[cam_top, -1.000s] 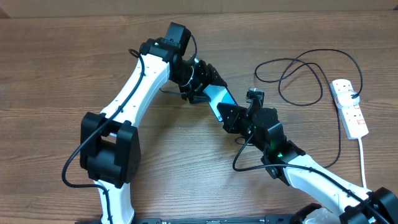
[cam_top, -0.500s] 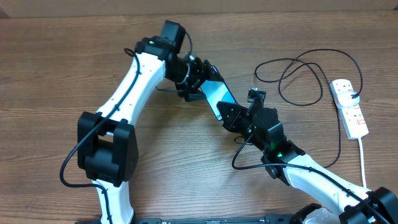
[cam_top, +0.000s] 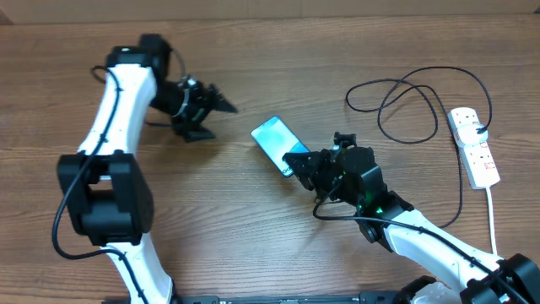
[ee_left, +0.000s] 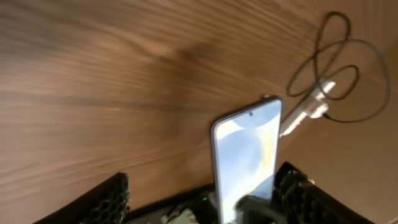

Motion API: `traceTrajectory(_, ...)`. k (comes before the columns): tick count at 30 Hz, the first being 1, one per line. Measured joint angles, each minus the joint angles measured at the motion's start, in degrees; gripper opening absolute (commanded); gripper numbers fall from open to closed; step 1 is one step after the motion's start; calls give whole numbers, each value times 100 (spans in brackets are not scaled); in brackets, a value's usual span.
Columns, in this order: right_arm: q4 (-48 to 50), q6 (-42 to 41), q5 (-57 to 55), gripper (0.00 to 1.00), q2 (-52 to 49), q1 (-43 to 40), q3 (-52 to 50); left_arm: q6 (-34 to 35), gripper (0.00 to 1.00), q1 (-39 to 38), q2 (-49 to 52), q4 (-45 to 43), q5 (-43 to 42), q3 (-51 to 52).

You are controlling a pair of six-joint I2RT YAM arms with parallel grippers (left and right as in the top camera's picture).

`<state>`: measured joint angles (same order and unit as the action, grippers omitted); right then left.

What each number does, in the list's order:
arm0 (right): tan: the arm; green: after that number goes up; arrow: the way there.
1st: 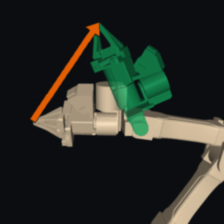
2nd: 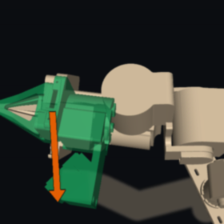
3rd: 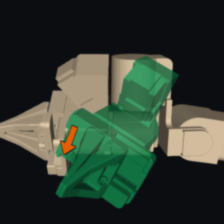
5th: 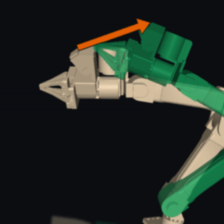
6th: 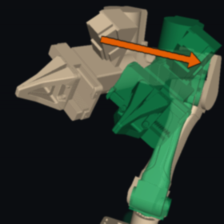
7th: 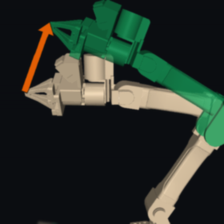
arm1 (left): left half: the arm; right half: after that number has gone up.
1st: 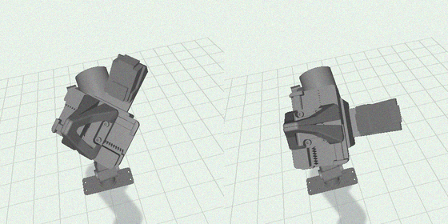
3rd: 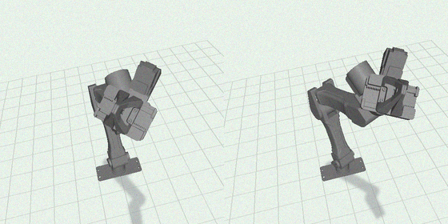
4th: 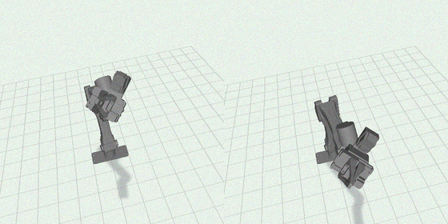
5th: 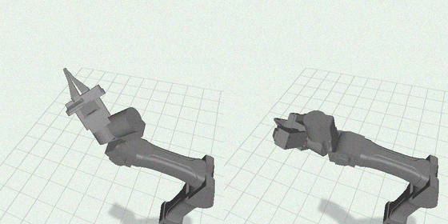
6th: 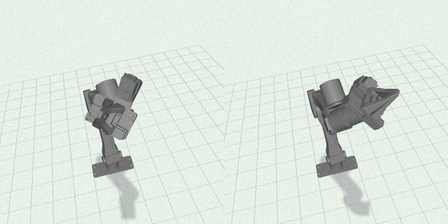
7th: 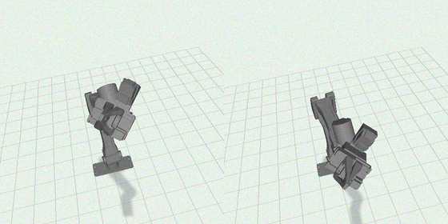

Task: Plug charger to phone and switch on socket
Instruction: 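Open the left gripper and pull it back from the phone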

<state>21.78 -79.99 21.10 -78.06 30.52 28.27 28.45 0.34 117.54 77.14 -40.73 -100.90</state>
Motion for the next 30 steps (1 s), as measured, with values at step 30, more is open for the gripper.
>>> traceTrajectory(30, 15, -1298, 1902, 4, 0, 33, 0, -2118, 72, 726, -3646, 1108, 402, -9)
